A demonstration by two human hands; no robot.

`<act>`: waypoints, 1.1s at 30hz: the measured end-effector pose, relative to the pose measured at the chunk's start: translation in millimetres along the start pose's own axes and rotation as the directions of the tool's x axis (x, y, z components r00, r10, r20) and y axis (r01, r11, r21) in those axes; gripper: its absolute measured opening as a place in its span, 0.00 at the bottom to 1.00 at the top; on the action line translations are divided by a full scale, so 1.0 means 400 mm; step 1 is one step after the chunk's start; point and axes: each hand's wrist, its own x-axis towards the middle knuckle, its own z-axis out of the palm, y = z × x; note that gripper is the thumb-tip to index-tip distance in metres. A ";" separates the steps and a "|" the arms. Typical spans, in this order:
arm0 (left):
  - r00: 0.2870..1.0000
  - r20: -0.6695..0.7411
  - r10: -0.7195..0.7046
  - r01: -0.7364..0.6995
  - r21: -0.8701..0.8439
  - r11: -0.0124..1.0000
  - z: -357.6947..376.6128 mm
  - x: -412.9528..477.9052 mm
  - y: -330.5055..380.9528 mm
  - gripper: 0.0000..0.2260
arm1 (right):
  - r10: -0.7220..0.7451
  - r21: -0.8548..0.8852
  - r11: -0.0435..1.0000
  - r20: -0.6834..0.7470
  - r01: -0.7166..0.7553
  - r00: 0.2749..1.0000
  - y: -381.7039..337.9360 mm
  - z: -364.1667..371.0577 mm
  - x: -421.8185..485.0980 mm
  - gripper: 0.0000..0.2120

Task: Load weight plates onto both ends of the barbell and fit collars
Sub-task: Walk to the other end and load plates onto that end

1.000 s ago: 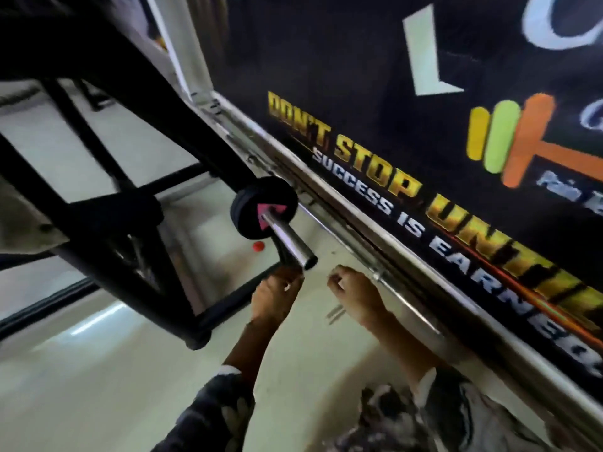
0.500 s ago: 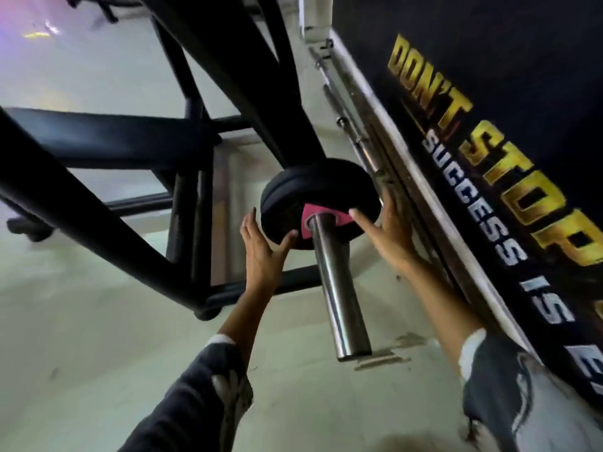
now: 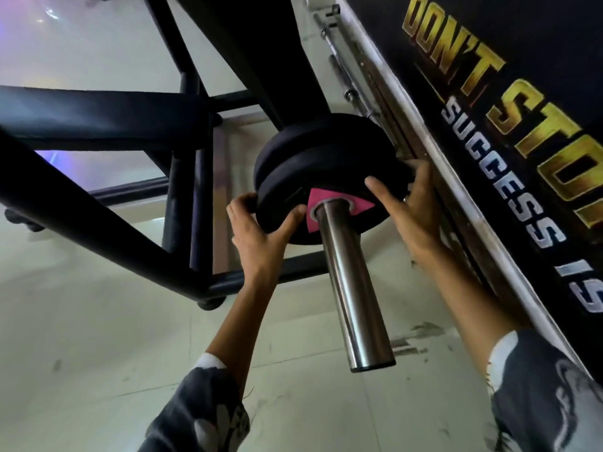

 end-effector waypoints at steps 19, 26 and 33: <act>0.968 0.037 0.247 -0.232 -0.235 0.944 -0.055 -0.206 -0.011 0.18 | -0.047 0.295 0.949 -0.208 0.109 0.977 -0.018 -0.079 -0.268 0.19; 0.978 0.135 0.162 -0.135 -0.191 0.972 -0.148 -0.448 0.056 0.23 | 0.045 0.213 0.977 -0.322 0.026 0.946 -0.081 -0.204 -0.568 0.35; 0.976 0.143 0.164 -0.128 -0.231 0.965 -0.415 -0.689 0.304 0.20 | -0.011 0.217 0.974 -0.263 0.070 0.965 -0.400 -0.319 -0.838 0.35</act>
